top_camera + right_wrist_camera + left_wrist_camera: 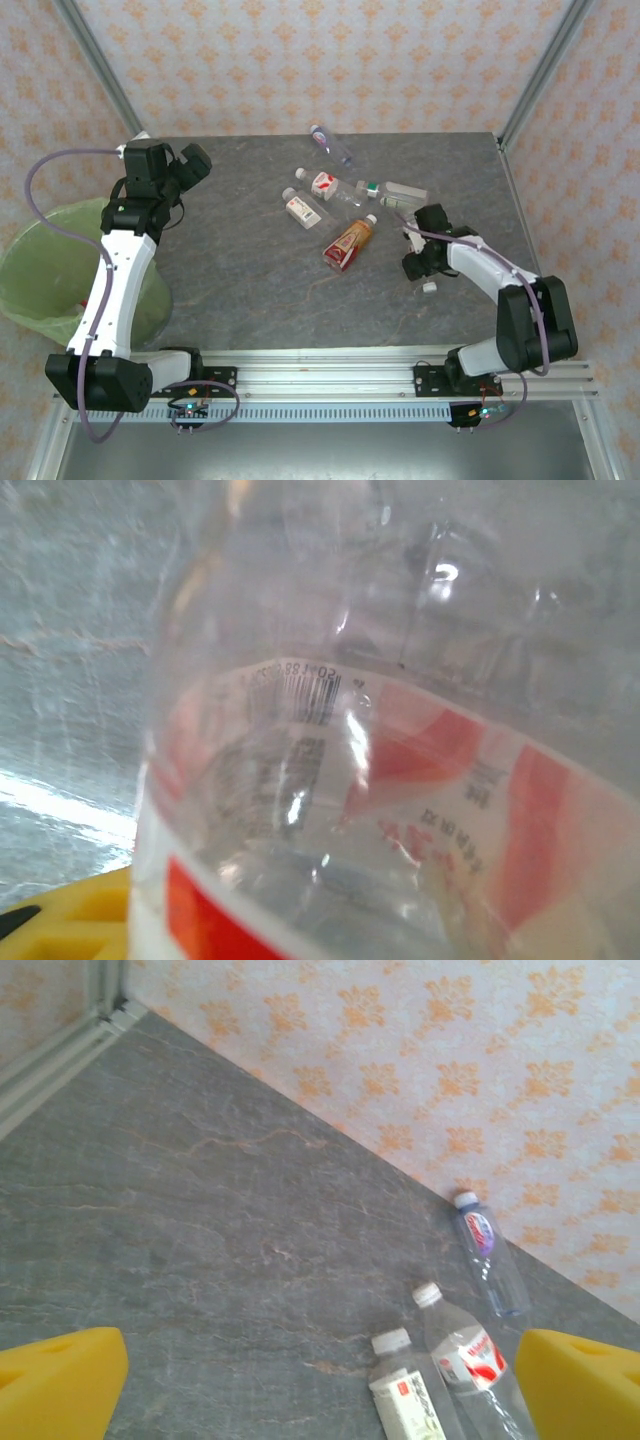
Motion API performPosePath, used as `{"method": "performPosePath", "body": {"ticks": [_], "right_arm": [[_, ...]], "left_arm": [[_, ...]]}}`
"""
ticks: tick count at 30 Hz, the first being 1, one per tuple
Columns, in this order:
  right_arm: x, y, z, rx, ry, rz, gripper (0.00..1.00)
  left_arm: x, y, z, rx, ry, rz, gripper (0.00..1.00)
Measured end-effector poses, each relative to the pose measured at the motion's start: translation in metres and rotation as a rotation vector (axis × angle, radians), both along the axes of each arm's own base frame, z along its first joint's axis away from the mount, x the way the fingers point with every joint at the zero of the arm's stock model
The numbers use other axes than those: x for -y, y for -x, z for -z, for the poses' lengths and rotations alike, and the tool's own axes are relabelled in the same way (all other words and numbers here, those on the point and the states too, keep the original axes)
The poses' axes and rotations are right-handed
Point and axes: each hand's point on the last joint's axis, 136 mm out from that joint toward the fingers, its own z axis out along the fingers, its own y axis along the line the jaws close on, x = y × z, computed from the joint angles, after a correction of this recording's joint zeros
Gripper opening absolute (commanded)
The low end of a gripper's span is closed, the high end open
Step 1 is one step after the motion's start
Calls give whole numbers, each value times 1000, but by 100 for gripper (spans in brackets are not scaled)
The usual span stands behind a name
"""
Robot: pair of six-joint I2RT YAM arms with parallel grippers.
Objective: Put the plastic bottles in the bin
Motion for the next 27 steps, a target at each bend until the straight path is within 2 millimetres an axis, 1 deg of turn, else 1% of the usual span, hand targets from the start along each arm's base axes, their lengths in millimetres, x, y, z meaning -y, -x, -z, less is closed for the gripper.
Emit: {"method": "performPosePath", "body": {"ticks": [3, 5, 8, 13, 17, 19, 22, 27], "right_arm": [[-8, -4, -13, 80, -61, -6, 51], [-15, -9, -24, 138, -117, -6, 49], [-29, -15, -41, 228, -215, -7, 49], [-56, -21, -63, 318, -395, -26, 50], [-76, -26, -79, 357, -499, -56, 50], [-90, -26, -87, 372, -545, -84, 50], [-112, -25, -92, 375, -596, -136, 50], [-145, -23, -89, 333, -617, -212, 51]], "left_arm": [[12, -4, -3, 18, 14, 55, 100], [23, -8, -3, 31, 22, 101, 100], [44, -11, 0, 46, 42, 176, 100], [86, -18, 14, 44, 93, 321, 100], [119, -24, 23, 30, 131, 419, 100], [139, -26, 26, 28, 167, 474, 100], [170, -27, 31, 24, 217, 561, 100], [221, -24, 46, -21, 299, 680, 100]]}}
